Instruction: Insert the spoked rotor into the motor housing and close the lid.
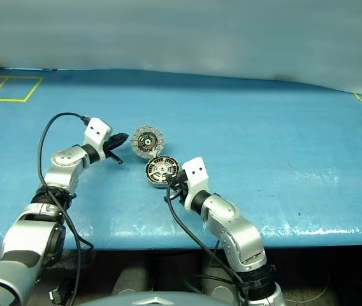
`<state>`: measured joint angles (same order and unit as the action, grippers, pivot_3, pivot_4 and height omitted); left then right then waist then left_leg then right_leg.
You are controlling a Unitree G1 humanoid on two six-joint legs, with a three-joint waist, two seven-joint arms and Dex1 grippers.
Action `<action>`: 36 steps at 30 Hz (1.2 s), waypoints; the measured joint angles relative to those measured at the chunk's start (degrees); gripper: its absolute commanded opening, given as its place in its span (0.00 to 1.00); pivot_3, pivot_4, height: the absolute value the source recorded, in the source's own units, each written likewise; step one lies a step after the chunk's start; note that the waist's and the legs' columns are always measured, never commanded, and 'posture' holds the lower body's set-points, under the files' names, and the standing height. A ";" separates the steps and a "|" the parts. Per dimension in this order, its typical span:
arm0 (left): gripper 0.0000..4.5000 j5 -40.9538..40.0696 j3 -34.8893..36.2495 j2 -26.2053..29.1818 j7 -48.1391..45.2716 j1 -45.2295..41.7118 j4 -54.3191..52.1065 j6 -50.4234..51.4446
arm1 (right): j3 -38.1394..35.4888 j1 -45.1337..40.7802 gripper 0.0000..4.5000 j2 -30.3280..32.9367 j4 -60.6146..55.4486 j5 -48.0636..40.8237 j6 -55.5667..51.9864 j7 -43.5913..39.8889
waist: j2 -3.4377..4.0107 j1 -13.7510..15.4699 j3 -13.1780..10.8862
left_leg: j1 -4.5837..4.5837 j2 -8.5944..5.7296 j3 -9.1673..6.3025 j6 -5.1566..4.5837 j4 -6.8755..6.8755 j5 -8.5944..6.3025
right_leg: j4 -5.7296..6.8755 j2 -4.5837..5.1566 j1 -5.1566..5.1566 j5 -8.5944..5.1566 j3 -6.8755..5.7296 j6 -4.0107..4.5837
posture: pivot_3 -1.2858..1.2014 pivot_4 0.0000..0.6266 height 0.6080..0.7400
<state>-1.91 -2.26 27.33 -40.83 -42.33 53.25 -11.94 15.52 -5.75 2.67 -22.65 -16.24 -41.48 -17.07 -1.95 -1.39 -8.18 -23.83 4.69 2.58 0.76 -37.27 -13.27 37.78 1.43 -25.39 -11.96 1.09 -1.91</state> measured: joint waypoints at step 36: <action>0.01 5.19 -7.99 -2.92 -22.52 -2.85 -3.93 -9.30 | -0.80 0.43 0.00 -1.31 -0.10 -0.99 -0.08 2.66 | 0.00 -0.09 0.00 | -0.02 0.00 -0.01 -0.01 -0.10 0.00 | 0.07 -0.01 0.02 0.03 0.02 -0.06 | 0.52 0.24 1.00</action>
<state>3.28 -10.25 24.41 -63.34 -45.18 49.32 -21.24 14.73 -5.33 1.36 -22.75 -17.23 -41.56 -14.41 -1.94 -1.48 -8.18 -23.85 4.69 2.57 0.76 -37.37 -13.27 37.86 1.43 -25.37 -11.93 1.11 -1.97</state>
